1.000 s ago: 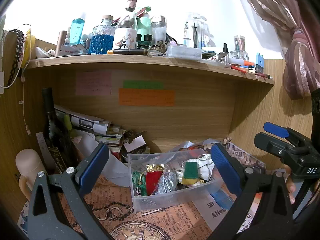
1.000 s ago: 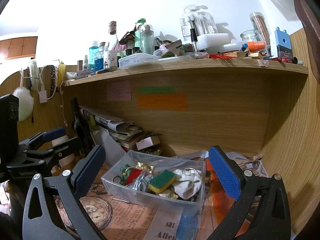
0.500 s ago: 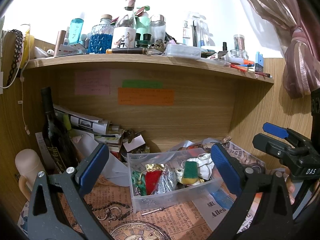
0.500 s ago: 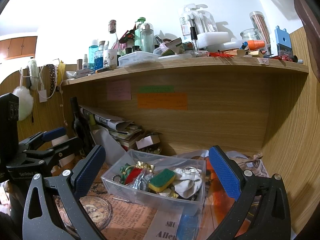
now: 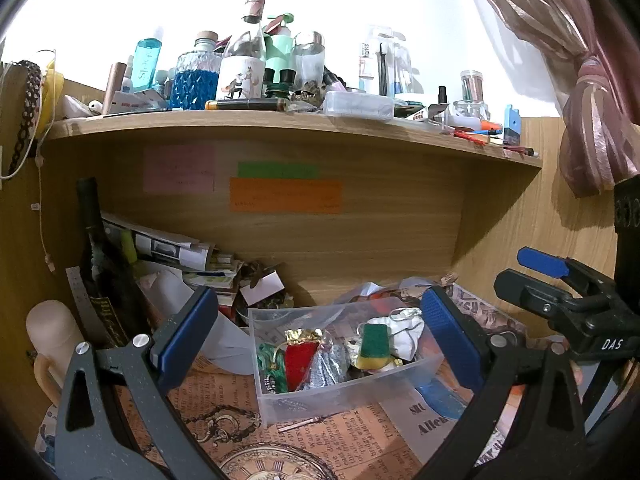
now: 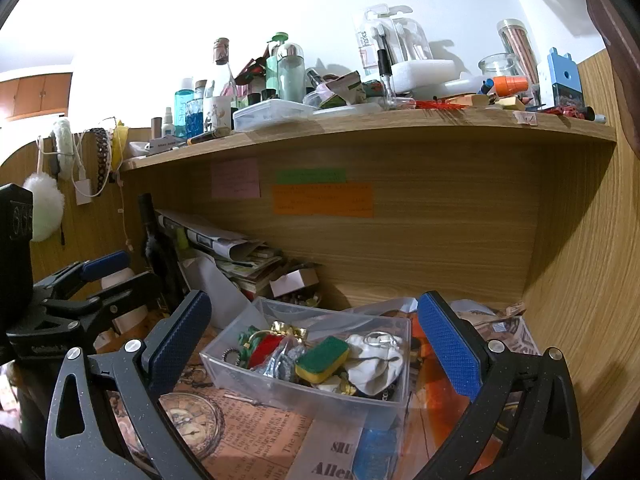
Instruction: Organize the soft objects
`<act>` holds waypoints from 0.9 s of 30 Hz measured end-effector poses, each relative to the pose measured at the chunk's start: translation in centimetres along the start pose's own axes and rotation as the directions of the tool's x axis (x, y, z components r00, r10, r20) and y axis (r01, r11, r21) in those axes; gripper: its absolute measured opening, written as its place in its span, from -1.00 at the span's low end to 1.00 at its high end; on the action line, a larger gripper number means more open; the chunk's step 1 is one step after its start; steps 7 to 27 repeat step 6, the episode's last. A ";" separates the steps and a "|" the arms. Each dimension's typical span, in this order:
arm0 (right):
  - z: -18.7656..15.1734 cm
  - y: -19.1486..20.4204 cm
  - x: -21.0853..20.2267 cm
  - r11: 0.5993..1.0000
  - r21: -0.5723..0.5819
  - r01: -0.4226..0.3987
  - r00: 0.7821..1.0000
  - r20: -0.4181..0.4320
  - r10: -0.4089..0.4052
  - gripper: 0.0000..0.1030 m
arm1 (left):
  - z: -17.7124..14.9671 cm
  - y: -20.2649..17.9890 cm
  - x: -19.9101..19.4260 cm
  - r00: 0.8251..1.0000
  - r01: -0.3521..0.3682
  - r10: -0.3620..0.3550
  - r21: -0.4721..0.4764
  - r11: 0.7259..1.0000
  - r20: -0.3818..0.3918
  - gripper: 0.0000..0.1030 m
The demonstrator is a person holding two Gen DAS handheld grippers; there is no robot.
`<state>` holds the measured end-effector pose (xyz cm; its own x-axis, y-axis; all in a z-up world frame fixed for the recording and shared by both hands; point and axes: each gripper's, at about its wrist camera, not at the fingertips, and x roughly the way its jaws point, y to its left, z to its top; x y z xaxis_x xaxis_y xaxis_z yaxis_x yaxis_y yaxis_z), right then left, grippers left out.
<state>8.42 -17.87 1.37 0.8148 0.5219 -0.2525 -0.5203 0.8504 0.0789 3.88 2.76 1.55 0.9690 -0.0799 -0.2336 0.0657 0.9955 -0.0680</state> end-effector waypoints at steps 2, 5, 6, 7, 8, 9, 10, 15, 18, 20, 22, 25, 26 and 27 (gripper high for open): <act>0.0 0.0 0.0 1.000 0.000 -0.001 1.000 0.000 0.001 1.00 | 0.0 0.0 0.0 1.000 0.000 0.000 0.002 1.000 0.000 1.00; -0.1 0.0 0.1 1.000 -0.002 0.001 1.000 -0.001 -0.001 1.00 | 0.0 0.1 0.0 1.000 0.000 0.000 0.002 1.000 0.000 1.00; -0.1 0.0 0.1 1.000 -0.002 0.001 1.000 -0.002 -0.001 1.00 | 0.0 0.1 0.1 1.000 0.001 -0.001 0.001 1.000 -0.002 1.00; -0.1 0.0 0.1 1.000 -0.002 0.001 1.000 -0.002 -0.001 1.00 | 0.0 0.1 0.1 1.000 0.001 -0.001 0.001 1.000 -0.002 1.00; -0.1 0.0 0.1 1.000 -0.002 0.001 1.000 -0.002 -0.001 1.00 | 0.0 0.1 0.1 1.000 0.001 -0.001 0.001 1.000 -0.002 1.00; -0.1 0.0 0.1 1.000 -0.002 0.001 1.000 -0.002 -0.001 1.00 | 0.0 0.1 0.1 1.000 0.001 -0.001 0.001 1.000 -0.002 1.00; -0.1 0.0 0.1 1.000 -0.002 0.001 1.000 -0.002 -0.001 1.00 | 0.0 0.1 0.1 1.000 0.001 -0.001 0.001 1.000 -0.002 1.00; -0.1 0.0 0.1 1.000 -0.002 0.001 1.000 -0.002 -0.001 1.00 | 0.0 0.1 0.1 1.000 0.001 -0.001 0.001 1.000 -0.002 1.00; -0.1 0.0 0.1 1.000 -0.002 0.001 1.000 -0.002 -0.001 1.00 | 0.0 0.1 0.1 1.000 0.001 -0.001 0.001 1.000 -0.002 1.00; -0.1 0.0 0.1 1.000 -0.002 0.001 1.000 -0.002 -0.001 1.00 | 0.0 0.1 0.1 1.000 0.001 -0.001 0.001 1.000 -0.002 1.00; -0.1 0.0 0.1 1.000 -0.002 0.001 1.000 -0.002 -0.001 1.00 | 0.0 0.1 0.1 1.000 0.001 -0.001 0.001 1.000 -0.002 1.00; -0.1 0.0 0.1 1.000 -0.002 0.001 1.000 -0.002 -0.001 1.00 | 0.0 0.1 0.1 1.000 0.001 -0.001 0.001 1.000 -0.002 1.00; -0.1 0.0 0.1 1.000 -0.002 0.001 1.000 -0.002 -0.001 1.00 | 0.0 0.1 0.1 1.000 0.001 -0.001 0.001 1.000 -0.002 1.00; -0.1 0.0 0.1 1.000 -0.002 0.001 1.000 -0.002 -0.001 1.00 | 0.0 0.1 0.1 1.000 0.001 -0.001 0.001 1.000 -0.002 1.00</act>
